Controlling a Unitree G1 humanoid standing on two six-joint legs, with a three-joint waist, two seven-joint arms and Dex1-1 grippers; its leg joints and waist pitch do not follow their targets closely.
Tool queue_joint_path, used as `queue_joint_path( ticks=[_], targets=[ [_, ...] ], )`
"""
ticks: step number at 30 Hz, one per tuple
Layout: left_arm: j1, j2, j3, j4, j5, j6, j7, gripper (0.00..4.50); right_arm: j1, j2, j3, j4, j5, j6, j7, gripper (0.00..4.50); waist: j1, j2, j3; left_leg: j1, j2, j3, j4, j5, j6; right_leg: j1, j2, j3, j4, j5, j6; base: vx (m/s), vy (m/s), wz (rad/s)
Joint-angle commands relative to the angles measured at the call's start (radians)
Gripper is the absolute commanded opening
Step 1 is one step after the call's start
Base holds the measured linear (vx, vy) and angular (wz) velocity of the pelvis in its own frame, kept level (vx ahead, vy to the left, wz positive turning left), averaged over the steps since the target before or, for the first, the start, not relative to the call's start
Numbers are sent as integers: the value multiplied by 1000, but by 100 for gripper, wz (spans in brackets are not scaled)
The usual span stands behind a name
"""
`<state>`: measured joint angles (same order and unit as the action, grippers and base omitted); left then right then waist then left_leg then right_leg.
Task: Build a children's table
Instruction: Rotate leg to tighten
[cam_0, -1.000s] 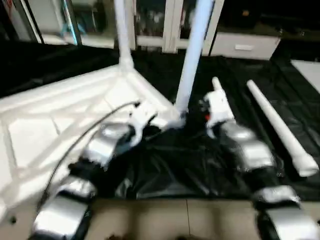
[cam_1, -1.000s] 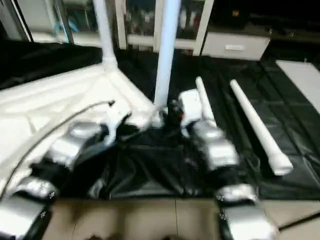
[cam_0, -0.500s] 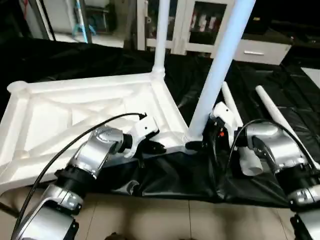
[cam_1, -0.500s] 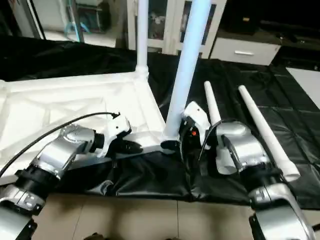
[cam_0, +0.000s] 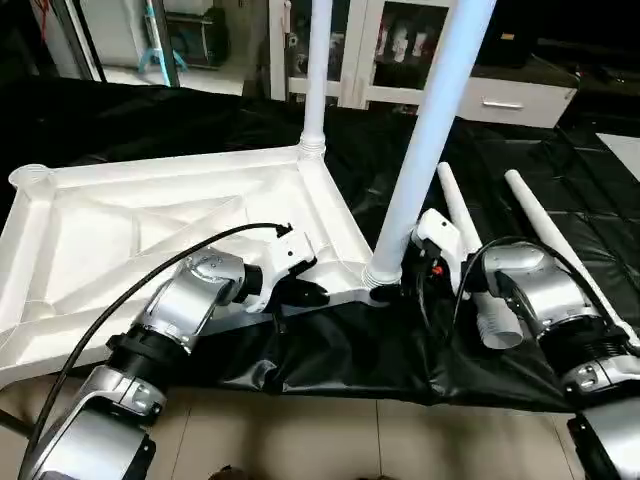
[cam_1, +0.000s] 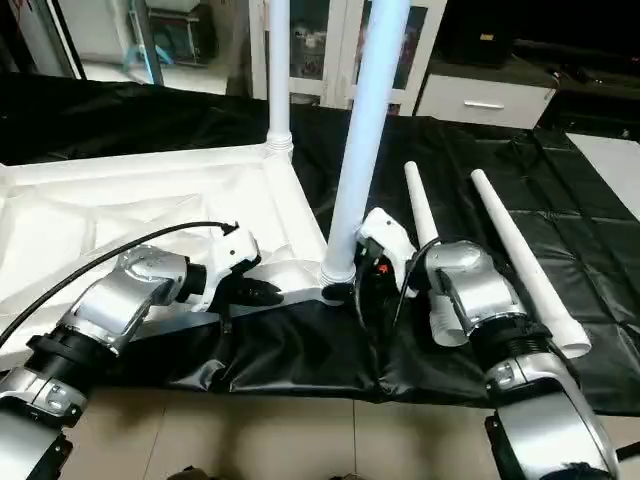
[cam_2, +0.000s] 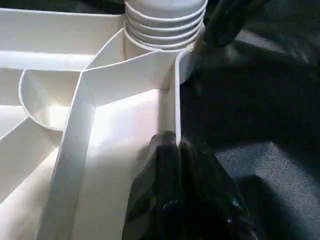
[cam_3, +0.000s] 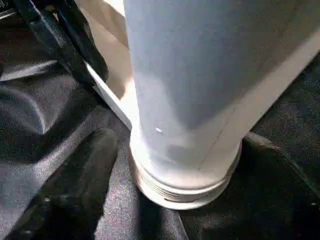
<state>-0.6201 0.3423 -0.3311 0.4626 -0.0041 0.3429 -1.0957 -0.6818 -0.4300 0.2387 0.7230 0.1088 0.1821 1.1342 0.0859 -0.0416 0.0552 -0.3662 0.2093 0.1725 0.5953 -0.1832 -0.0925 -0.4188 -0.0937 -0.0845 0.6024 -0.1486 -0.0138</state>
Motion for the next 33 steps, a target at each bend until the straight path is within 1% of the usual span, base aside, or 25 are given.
queue_joint_path(
  ticks=[1,2,4,5,6,8,9,10,11,13,14,17,20,21,22,23,25,26,27,28,29,30,31,32,33],
  targets=[
    [-18,-17,-19,-13,-6,1,-24,0,-33,18,-4,13,2,-16,1,340,-2,2,-75,8,20,5,-67,-180,48,62,-46,42,-57,-202,-235,0,0,0],
    [-20,-19,-20,-11,-6,1,-24,0,-35,22,-8,20,1,-20,-1,335,-2,0,-75,8,20,5,-67,-179,49,62,-46,42,-57,-198,-238,0,0,0],
    [-21,-20,-21,-9,-5,0,-23,0,-34,29,-8,26,-1,-26,-6,327,-3,1,-75,8,20,5,-66,-180,49,62,-47,42,-57,-199,-241,0,0,0],
    [-23,-21,-21,-8,-5,0,-23,0,-33,35,-10,30,-3,-30,-10,304,-3,-2,-75,7,20,5,-67,-177,49,62,-46,42,-56,-199,-240,0,0,0],
    [-24,-21,-21,-7,-5,-1,-23,0,-32,37,-10,32,-4,-32,-12,296,-2,-1,-75,8,20,5,-66,-177,49,62,-47,42,-55,-198,-241,0,0,0],
    [-24,-22,-20,-7,-6,-1,-21,0,-32,43,-15,36,-2,-35,-14,288,-3,-1,-74,7,20,5,-66,-179,50,62,-47,42,-57,-206,-239,0,0,0],
    [-24,-22,-19,-6,-6,-2,-21,0,-32,47,-19,39,-1,-36,-14,288,-4,-3,-74,7,19,6,-66,-181,51,62,-47,43,-57,-211,-237,0,0,0],
    [-24,-22,-19,-6,-7,-2,-20,0,-32,49,-20,40,0,-37,-14,279,-3,-2,-74,8,20,5,-66,-183,50,62,-48,43,-58,-221,-234,0,0,0],
    [-24,-26,-19,-4,-7,-3,-20,0,-34,56,-24,48,-2,-42,-12,273,-3,9,-75,8,20,4,-66,-184,46,61,-47,43,-58,-217,-235,0,0,0],
    [-24,-27,-19,-3,-7,-2,-20,0,-34,58,-25,49,-2,-44,-10,270,-5,4,-75,8,20,5,-66,-186,45,62,-46,42,-57,-209,-236,0,0,0],
    [-24,-29,-20,-2,-7,-2,-21,0,-34,60,-26,51,-1,-45,-9,270,-5,-3,-75,8,20,5,-66,-182,47,62,-46,42,-56,-200,-239,0,0,0],
    [-21,-30,-20,-3,-8,-5,-20,0,-30,67,-29,53,2,-48,-6,268,-4,0,-75,8,20,5,-66,-184,49,62,-47,42,-57,-211,-239,0,0,0],
    [-8,-28,-16,-14,-12,-2,-16,0,-21,74,-33,49,4,-47,-6,268,-5,-8,-74,9,20,6,-66,-185,51,60,-47,43,-59,-234,-231,0,0,0],
    [-5,-29,-14,-16,-13,-2,-13,0,-18,77,-35,47,6,-47,-8,268,-5,-7,-74,7,20,6,-66,-182,51,61,-48,43,-58,-234,-230,0,0,0],
    [-2,-32,-8,-13,-14,-3,-2,0,-15,83,-41,47,8,-49,-17,268,-5,-3,-73,8,20,5,-66,-181,51,60,-48,43,-58,-238,-228,0,0,0],
    [-2,-34,-5,-11,-14,-3,4,0,-14,86,-44,47,9,-49,-24,268,-6,-5,-73,8,20,5,-66,-184,50,60,-48,43,-60,-242,-225,0,0,0],
    [-4,-47,11,0,-17,-4,35,0,-11,103,-63,48,17,-48,-62,268,-7,-4,-72,8,20,6,-67,-189,46,59,-48,43,-61,-251,-222,0,0,0],
    [-25,-89,45,39,-17,-13,120,0,-7,145,-108,57,37,-45,-153,268,-9,-13,-72,6,18,6,-67,-190,42,59,-47,42,-62,-264,-214,0,0,0],
    [-33,-105,58,56,-19,-17,149,0,-4,163,-122,61,42,-50,-193,268,-9,-10,-70,6,18,6,-67,-191,39,57,-48,44,-64,-273,-212,0,0,0],
    [-54,-135,84,94,-20,-29,212,0,1,201,-148,73,49,-59,-274,268,-11,-14,-71,5,17,5,-68,-193,32,57,-49,43,-66,-293,-202,0,0,0],
    [-63,-146,95,111,-20,-35,238,0,2,217,-158,79,51,-64,-308,268,-9,-11,-74,10,16,3,-68,-198,23,56,-51,42,-67,-318,-192,0,0,0],
    [-63,-146,95,111,-20,-35,238,0,2,217,-158,79,51,-64,-308,268,-11,-12,-74,7,15,3,-67,-195,24,57,-50,42,-66,-318,-189,0,0,0],
    [-80,-160,106,143,-17,-47,274,0,5,247,-169,89,51,-69,-369,268,-10,-11,-74,6,16,2,-68,-194,24,57,-50,41,-66,-316,-187,0,0,0],
    [-108,-182,121,197,-10,-69,335,0,7,293,-183,109,44,-78,-470,267,-12,-16,-74,8,14,5,-67,-184,29,53,-48,43,-67,-307,-182,0,0,0],
    [-111,-184,123,204,-9,-72,343,0,7,299,-185,112,42,-80,-483,267,-12,-15,-73,7,13,5,-67,-180,28,52,-48,44,-67,-307,-179,0,0,0]
  ],
)
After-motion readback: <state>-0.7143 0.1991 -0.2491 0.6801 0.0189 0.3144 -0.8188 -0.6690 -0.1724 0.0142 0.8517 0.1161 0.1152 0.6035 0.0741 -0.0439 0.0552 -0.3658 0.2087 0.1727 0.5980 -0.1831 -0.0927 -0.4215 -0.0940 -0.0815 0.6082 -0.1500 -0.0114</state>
